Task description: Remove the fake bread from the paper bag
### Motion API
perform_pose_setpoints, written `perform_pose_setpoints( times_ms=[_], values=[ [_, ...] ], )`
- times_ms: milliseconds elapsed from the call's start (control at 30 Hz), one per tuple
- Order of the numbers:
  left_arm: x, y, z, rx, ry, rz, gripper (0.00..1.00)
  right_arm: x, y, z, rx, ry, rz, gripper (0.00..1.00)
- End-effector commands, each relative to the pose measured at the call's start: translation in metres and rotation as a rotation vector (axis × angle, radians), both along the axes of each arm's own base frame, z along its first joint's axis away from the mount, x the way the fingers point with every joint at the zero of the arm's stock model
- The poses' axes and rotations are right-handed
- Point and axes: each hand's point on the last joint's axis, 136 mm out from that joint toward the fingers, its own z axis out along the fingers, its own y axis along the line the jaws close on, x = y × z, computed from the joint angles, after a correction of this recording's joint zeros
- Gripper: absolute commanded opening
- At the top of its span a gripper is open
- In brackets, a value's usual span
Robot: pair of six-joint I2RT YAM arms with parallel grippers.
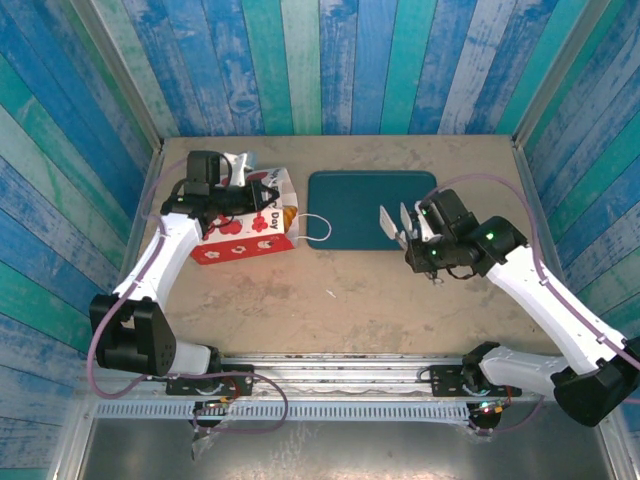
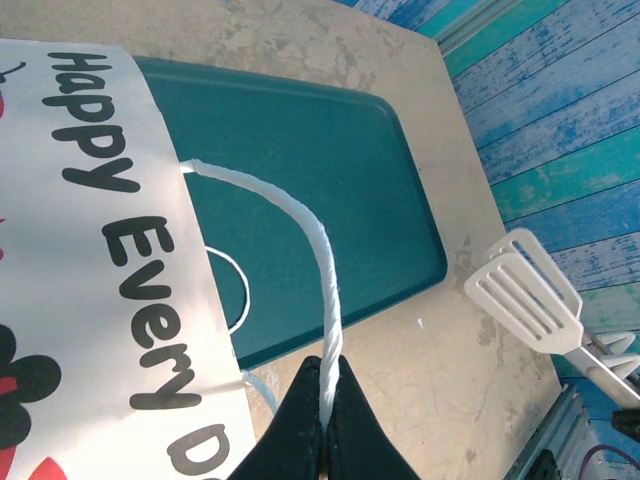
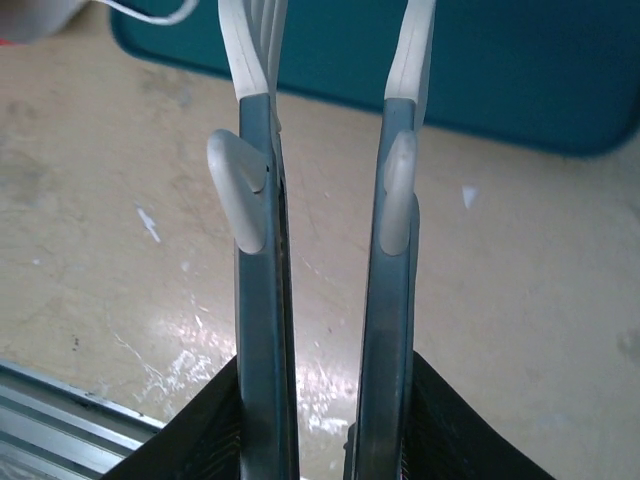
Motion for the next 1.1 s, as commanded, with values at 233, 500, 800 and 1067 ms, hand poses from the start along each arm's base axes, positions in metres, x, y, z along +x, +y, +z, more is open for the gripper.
perform_pose_setpoints(
  times_ms=[233, 500, 800, 1067],
  values=[
    [-0.033, 0.012, 0.047, 0.066, -0.164, 0.017, 0.0, 0.029, 0.074, 0.014, 0.19, -0.178, 0.391, 0.39],
    [-0.035, 0.019, 0.048, 0.098, -0.183, 0.047, 0.0, 0.034, 0.121, -0.011, 0.284, -0.098, 0.594, 0.39],
    [-0.022, 0.016, 0.057, 0.051, -0.169, 0.069, 0.0, 0.022, 0.139, -0.047, 0.07, -0.21, 0.835, 0.4],
    [-0.018, 0.013, 0.066, 0.029, -0.187, 0.069, 0.0, 0.052, 0.146, -0.065, -0.219, -0.304, 0.956, 0.42]
  ],
)
